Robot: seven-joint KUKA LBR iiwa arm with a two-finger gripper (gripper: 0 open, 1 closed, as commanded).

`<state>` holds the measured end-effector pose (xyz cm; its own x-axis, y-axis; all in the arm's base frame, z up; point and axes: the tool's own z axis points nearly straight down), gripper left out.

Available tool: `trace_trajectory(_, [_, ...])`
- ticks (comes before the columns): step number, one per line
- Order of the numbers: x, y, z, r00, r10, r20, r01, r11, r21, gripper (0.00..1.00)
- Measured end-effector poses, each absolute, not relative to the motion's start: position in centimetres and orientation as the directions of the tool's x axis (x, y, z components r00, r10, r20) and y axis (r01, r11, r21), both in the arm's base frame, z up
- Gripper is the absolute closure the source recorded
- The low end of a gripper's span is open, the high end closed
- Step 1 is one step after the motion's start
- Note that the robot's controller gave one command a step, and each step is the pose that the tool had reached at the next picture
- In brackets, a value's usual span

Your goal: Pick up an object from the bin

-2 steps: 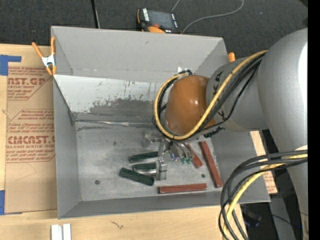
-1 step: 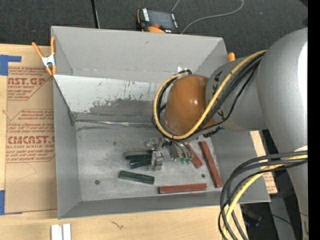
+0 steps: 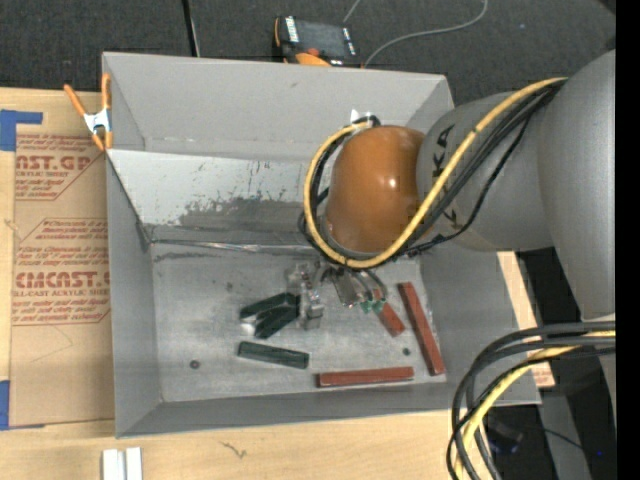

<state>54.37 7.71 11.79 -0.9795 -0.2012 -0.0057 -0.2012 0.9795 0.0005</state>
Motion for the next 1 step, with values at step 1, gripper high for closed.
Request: trace_trajectory(1, [56.92,11.07,11.62,-0.970,-0.244,-0.005,-0.244,0.970,0.001,1.00])
